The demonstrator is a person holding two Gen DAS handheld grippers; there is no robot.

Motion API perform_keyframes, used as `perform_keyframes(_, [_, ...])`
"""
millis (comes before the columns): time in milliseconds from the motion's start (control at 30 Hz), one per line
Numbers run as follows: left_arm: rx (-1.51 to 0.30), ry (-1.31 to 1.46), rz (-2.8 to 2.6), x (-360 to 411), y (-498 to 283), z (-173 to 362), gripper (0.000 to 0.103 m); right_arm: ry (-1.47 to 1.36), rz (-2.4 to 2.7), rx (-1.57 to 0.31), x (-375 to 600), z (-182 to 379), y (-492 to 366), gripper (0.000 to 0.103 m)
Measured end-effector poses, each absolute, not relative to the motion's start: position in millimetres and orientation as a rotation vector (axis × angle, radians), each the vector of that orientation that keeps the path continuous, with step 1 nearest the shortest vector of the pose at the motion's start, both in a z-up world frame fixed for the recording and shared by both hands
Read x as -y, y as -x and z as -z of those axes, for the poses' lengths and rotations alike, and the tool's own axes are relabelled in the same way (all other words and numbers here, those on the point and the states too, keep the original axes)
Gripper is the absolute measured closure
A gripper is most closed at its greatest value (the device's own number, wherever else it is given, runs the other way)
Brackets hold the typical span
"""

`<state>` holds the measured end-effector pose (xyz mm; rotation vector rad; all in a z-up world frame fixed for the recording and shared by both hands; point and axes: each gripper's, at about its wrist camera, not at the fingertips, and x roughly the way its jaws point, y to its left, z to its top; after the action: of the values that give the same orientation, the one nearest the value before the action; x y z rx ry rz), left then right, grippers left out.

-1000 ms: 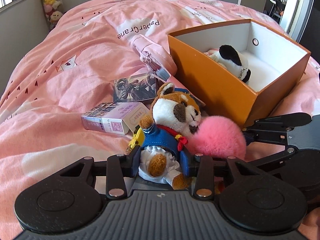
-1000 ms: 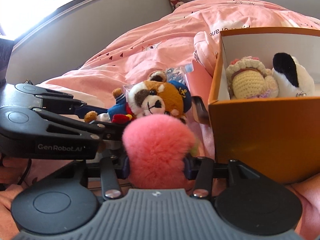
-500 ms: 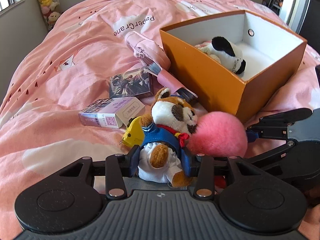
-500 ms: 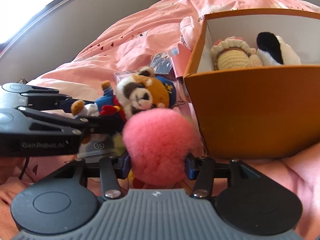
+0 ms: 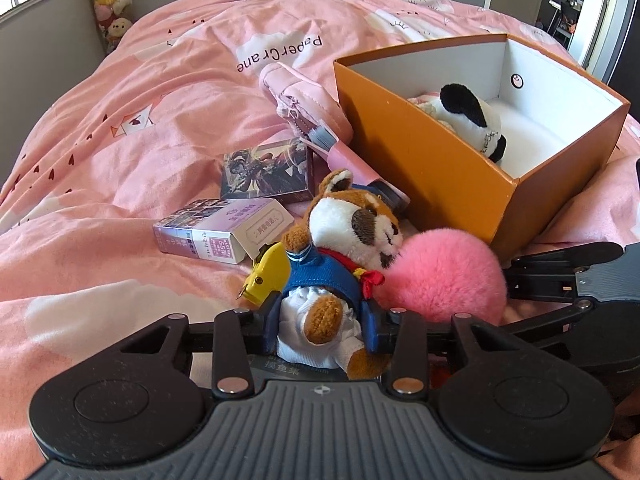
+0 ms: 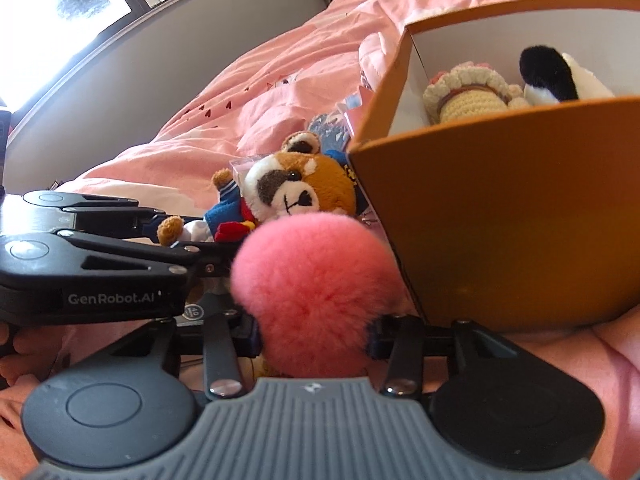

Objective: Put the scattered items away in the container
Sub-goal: 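Lift the raccoon plush and pink pompom off the bed with both tools, then lower both held toys into the orange box and open both tools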

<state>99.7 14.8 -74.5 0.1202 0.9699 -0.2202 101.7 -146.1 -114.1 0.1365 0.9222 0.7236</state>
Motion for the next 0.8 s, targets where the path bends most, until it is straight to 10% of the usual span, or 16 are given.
perform_keyframes(800, [-0.721, 0.092, 0.229, -12.1, -86.1, -22.7, 0.058, -0.171, -0.656, -0.603, 199.8, 11.7, -82.9, 0.056])
